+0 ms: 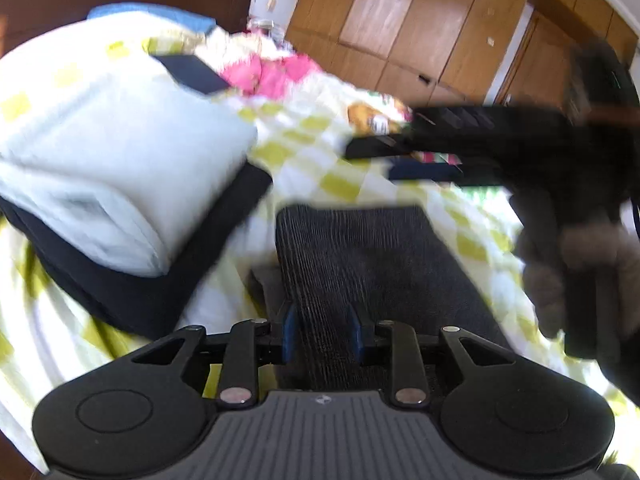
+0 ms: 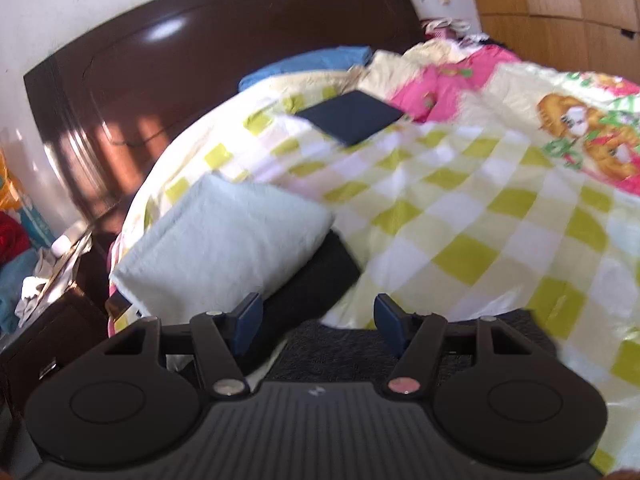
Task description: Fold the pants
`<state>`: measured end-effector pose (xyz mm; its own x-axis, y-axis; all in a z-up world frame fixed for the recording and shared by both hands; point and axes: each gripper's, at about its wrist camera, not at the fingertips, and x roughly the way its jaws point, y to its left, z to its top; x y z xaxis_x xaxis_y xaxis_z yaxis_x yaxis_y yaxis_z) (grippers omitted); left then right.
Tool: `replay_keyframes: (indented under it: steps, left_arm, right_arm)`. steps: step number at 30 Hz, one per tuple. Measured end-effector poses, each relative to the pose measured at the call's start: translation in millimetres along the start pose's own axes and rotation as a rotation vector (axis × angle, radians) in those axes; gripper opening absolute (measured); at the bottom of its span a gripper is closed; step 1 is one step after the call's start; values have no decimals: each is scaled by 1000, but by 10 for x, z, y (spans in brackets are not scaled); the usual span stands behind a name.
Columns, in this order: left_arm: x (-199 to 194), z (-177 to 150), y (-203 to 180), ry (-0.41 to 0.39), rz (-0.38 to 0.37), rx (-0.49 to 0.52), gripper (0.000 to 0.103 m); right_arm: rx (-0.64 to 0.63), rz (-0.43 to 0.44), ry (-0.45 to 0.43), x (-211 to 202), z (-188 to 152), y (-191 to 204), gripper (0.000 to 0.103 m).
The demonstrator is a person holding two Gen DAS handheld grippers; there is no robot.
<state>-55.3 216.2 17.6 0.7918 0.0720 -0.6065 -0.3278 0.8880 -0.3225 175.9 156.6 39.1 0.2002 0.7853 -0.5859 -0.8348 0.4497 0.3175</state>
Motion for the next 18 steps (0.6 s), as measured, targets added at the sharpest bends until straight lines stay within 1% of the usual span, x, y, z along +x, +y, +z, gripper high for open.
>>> replay_keyframes:
  steps: [1,2,3,5,7,9,11,13,15,16,18]
  left_arm:
    - [31,-64,-39,19,15,20,40]
    - [60,-121,-67,36,30,38,41]
    - [43,-143,-80,49,33,40,41]
    - [58,-122,-47,66,37,20,41]
    - [112,-117,4,91,48,1,41]
    - [139,-110,-9,94,45,3,42]
    - [101,-90,-45,91,43,24,42]
    - [13,-49,-55,73,26,16,41]
    - [-93,17,-57,40,23,17,41]
    - [-123,61,-72,19,22,21,41]
    - [-138,137,-99,-12,9,28,41]
  right_arm:
    - [27,26,30,123,-61,25,61]
    - [50,54,71,292,-134,46,55]
    - [68,59,111,451,-210,57,52]
    - [118,53,160,712,-395,37,52]
    - [136,55,132,790,-464,14,52]
    - [154,54,128,799,-383,39,52]
    - [181,82,95,667,-247,31,51]
    - [209,107,26,344,-132,-45,49]
    - [193,56,-32,-68,-118,-179,52]
    - [176,11,-56,-284,-136,-276,53]
    - [168,-85,-64,-620,-275,-505,61]
